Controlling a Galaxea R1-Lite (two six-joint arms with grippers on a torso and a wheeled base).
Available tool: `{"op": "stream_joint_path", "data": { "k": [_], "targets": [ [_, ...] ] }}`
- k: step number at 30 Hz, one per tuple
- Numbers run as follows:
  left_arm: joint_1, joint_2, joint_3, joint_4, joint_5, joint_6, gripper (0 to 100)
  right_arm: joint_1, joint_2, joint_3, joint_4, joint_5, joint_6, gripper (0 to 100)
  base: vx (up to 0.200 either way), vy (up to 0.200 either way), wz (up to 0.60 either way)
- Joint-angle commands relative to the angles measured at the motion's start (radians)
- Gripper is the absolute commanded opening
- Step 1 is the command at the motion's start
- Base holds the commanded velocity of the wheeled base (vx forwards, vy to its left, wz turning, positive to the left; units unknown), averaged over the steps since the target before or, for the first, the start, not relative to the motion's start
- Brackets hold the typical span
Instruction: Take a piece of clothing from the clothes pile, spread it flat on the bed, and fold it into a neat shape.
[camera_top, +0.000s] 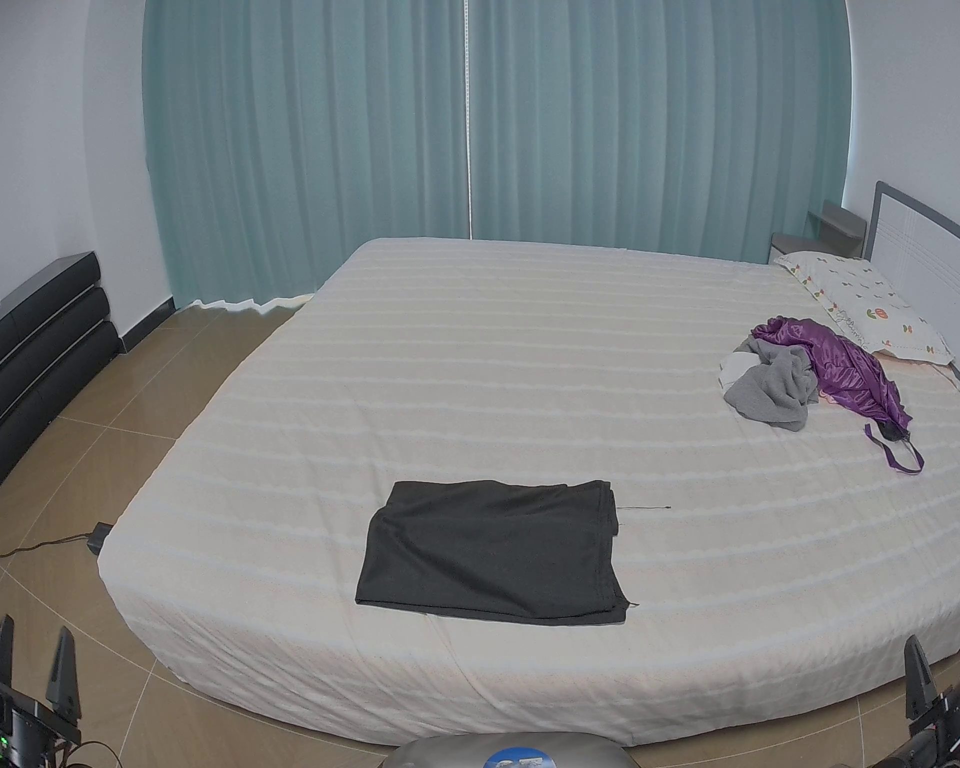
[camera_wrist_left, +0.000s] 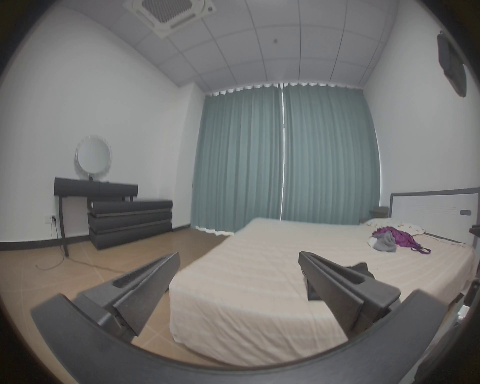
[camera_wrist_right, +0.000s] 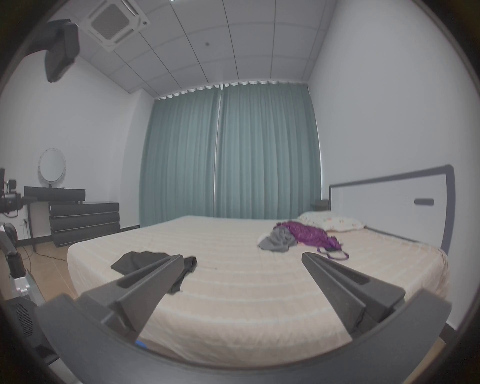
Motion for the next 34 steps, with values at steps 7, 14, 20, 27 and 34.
{"op": "stream_joint_path", "data": {
  "k": [7, 14, 20, 27, 34],
  "targets": [
    [0.002, 0.010, 0.018, 0.120, -0.237, -0.003, 100, -0.003, -0.012, 0.013, 0.073, -0.001, 0.023, 100, 0.000, 0.000, 0.00],
    [0.094, -0.072, 0.018, 0.140, -0.260, 0.027, 100, -0.002, -0.013, 0.015, 0.071, -0.001, 0.027, 100, 0.000, 0.000, 0.00],
    [0.092, -0.072, 0.018, 0.140, -0.263, 0.032, 100, -0.002, -0.013, 0.015, 0.071, 0.000, 0.022, 100, 0.000, 0.000, 0.00],
    [0.092, -0.072, 0.018, 0.140, -0.263, 0.036, 100, -0.002, -0.013, 0.015, 0.069, 0.000, 0.030, 100, 0.000, 0.000, 0.00],
    [0.092, -0.072, 0.018, 0.142, -0.261, 0.036, 100, -0.002, -0.013, 0.015, 0.069, -0.001, 0.034, 100, 0.000, 0.000, 0.00]
  ]
}}
